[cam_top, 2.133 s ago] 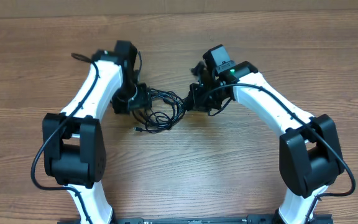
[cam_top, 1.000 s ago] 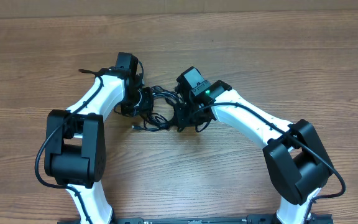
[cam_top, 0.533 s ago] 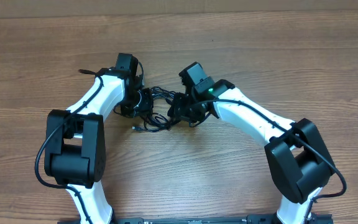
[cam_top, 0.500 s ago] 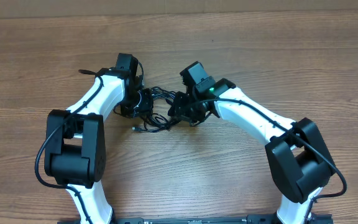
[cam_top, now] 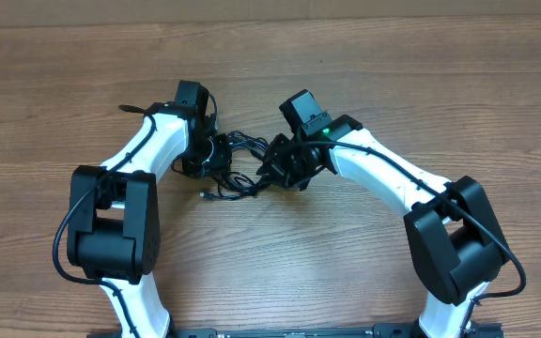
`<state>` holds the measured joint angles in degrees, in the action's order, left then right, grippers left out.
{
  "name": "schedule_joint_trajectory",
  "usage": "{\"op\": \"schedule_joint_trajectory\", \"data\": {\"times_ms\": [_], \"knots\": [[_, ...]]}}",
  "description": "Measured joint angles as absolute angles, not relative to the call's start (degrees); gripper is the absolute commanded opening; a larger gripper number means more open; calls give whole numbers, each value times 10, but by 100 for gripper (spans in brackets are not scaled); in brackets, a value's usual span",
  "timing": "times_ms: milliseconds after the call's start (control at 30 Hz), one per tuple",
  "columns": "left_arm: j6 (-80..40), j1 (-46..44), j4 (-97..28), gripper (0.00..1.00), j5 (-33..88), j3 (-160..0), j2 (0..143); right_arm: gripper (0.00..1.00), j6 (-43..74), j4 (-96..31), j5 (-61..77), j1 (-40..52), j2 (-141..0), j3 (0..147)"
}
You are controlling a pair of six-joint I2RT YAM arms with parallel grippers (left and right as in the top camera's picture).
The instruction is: Untangle cables
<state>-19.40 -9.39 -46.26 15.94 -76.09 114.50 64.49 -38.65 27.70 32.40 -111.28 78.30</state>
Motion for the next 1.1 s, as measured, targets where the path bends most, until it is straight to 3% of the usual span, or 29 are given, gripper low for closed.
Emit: {"op": "schedule_joint_trajectory", "data": {"times_ms": [133,500,700,1100], "knots": [[-194,-94,-463,22,159,-761,1145,13,658,-396,266,329,-1113,782],[-194,-94,-463,21,159,-761,1145,18,735,-396,224,355,-1113,774],[-194,-94,-463,20,159,-761,1145,25,780,-395,196,375,-1113,773],[-194,-94,-465,20,159,-761,1145,21,876,-381,155,391,-1113,772]]}}
